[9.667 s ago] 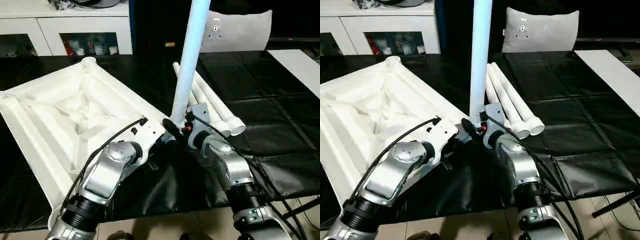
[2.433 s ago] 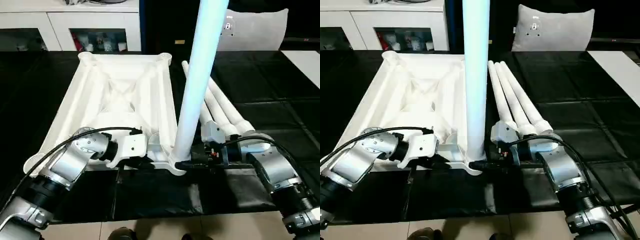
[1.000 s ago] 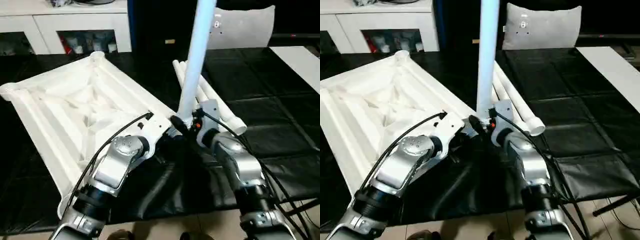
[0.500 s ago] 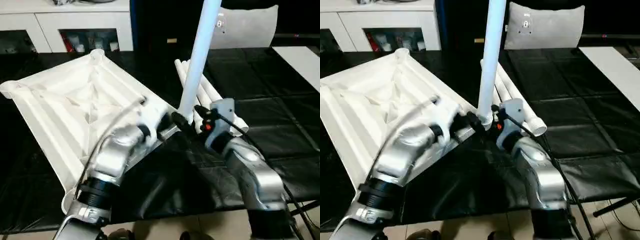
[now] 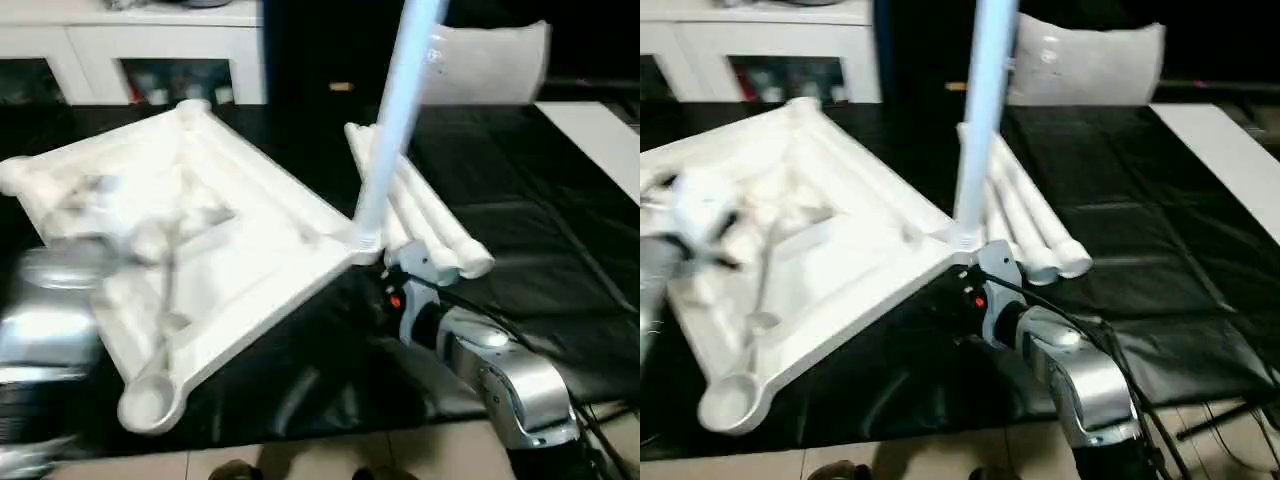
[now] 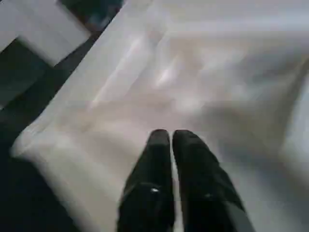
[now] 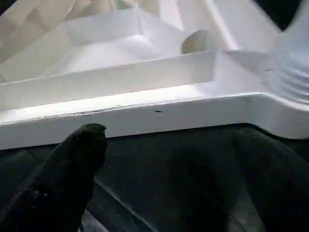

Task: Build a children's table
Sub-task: Rotate table base

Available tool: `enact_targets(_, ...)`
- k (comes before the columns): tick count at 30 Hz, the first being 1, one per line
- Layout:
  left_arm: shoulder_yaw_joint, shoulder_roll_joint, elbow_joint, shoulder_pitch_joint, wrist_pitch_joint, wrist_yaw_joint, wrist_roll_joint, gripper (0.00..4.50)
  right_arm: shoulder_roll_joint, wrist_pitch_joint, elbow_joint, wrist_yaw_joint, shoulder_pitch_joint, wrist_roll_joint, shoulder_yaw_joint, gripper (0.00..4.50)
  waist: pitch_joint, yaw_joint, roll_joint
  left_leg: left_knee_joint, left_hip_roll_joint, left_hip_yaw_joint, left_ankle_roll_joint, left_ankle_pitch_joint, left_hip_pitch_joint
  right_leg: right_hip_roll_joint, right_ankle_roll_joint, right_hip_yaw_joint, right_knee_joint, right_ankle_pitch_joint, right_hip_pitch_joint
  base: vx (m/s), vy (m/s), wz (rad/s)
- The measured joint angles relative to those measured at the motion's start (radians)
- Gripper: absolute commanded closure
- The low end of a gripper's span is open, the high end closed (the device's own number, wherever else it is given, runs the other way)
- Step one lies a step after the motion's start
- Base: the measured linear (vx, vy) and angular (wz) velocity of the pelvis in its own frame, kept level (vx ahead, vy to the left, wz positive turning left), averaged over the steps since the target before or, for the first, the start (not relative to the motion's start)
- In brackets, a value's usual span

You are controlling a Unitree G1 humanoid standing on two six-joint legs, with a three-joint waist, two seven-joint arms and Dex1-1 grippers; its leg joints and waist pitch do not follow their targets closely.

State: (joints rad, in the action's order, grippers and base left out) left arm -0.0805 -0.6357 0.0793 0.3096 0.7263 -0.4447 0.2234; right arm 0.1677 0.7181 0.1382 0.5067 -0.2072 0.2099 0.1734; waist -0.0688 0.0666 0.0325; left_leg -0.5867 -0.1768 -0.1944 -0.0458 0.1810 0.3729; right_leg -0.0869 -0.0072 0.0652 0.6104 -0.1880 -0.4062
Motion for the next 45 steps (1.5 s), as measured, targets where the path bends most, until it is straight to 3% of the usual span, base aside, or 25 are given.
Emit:
enact_targets(6, 0.02, -0.063, 0.018, -0.066, 0.052, -0.017, 0.038, 4.44, -0.011, 0.023, -0.082, -0.01, -0.048, -0.023, 0.052, 0.0, 0.003, 0.019, 0.009, -0.001, 0.0, 0.0, -0.001, 0.0, -0.003, 0.0, 0.0, -0.001, 0.0, 0.0, 0.002, 0.0, 0.0, 0.0)
enact_targets(13, 0.115, -0.102, 0.066, -0.111, 0.135, -0.121, 0.02, 4.44, -0.043, 0.003, -0.227, -0.032, -0.117, -0.056, 0.072, 0.0, 0.004, 0.021, 0.01, -0.001, 0.0, 0.001, -0.002, -0.001, -0.004, 0.0, 0.003, -0.001, 0.001, 0.0, 0.002, 0.0, 0.0, 0.0)
enact_targets(24, 0.228, -0.228, 0.274, -0.2, 0.184, -0.443, -0.165, 4.44, -0.128, -0.146, -0.528, -0.055, -0.271, -0.064, 0.04, 0.0, 0.002, 0.014, 0.01, 0.0, 0.0, 0.001, -0.002, -0.001, -0.006, 0.001, 0.002, -0.001, 0.001, 0.001, 0.002, 0.0, 0.0, 0.0)
enact_targets(28, 0.222, -0.239, 0.292, -0.207, 0.195, -0.497, -0.222, 4.44, -0.141, -0.201, -0.63, -0.063, -0.323, -0.071, 0.029, 0.0, 0.001, 0.003, 0.008, -0.001, 0.0, 0.001, -0.003, -0.002, -0.006, 0.001, 0.002, -0.002, 0.002, 0.001, 0.002, 0.0, 0.0, 0.0)
enact_targets(31, 0.229, -0.216, 0.313, -0.208, 0.197, -0.527, -0.267, 4.44, -0.146, -0.231, -0.678, -0.076, -0.348, -0.088, 0.016, 0.0, 0.001, -0.014, 0.008, -0.001, 0.0, 0.0, -0.003, -0.002, -0.006, 0.001, 0.001, -0.002, 0.001, 0.001, 0.002, 0.0, 0.0, 0.0)
enact_targets(38, 0.309, -0.107, 0.313, -0.141, 0.164, -0.533, -0.298, 4.44, -0.145, -0.272, -0.727, -0.088, -0.368, -0.099, -0.009, 0.0, 0.002, -0.026, 0.009, 0.0, -0.001, 0.0, -0.004, -0.002, -0.006, 0.002, -0.004, -0.002, 0.002, 0.005, 0.001, 0.0, 0.0, 0.0)
enact_targets(45, 0.349, 0.053, 0.125, -0.013, 0.079, -0.309, -0.201, 4.44, -0.158, -0.317, -0.727, -0.102, -0.384, -0.107, -0.02, 0.0, -0.001, -0.033, 0.005, 0.001, -0.003, 0.001, -0.005, -0.003, -0.004, 0.004, -0.005, -0.002, 0.002, 0.005, 0.0, 0.0, 0.0, 0.0)
